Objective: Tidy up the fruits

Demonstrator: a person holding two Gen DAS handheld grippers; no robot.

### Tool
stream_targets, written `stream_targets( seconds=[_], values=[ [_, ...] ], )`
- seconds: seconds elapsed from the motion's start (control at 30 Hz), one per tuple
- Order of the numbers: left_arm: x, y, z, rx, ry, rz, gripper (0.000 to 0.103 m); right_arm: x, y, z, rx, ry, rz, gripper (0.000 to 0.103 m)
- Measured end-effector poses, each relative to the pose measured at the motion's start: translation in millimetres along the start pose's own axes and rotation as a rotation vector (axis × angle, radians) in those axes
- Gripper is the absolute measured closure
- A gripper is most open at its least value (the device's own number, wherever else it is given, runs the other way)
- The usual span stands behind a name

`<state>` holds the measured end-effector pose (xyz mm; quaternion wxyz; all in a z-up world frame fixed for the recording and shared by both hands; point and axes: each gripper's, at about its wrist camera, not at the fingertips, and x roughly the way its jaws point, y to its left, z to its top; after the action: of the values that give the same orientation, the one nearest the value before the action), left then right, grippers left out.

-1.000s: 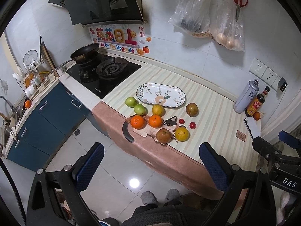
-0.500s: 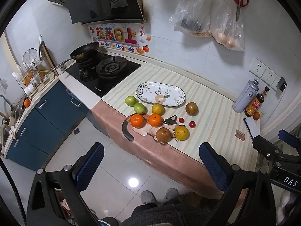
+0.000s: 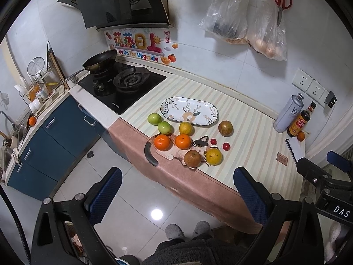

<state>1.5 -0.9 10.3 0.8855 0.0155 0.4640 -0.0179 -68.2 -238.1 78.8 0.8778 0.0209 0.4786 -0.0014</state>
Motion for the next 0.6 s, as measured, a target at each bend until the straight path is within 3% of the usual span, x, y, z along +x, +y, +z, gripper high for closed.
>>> stream_targets(
  seconds=[0.6],
  values=[
    [1.1,5.0,-2.8,-0.015,0.005,-0.001,0.000,-1.1,1.1,-2.2,-0.003,-0.003,0.014,0.000]
  ],
)
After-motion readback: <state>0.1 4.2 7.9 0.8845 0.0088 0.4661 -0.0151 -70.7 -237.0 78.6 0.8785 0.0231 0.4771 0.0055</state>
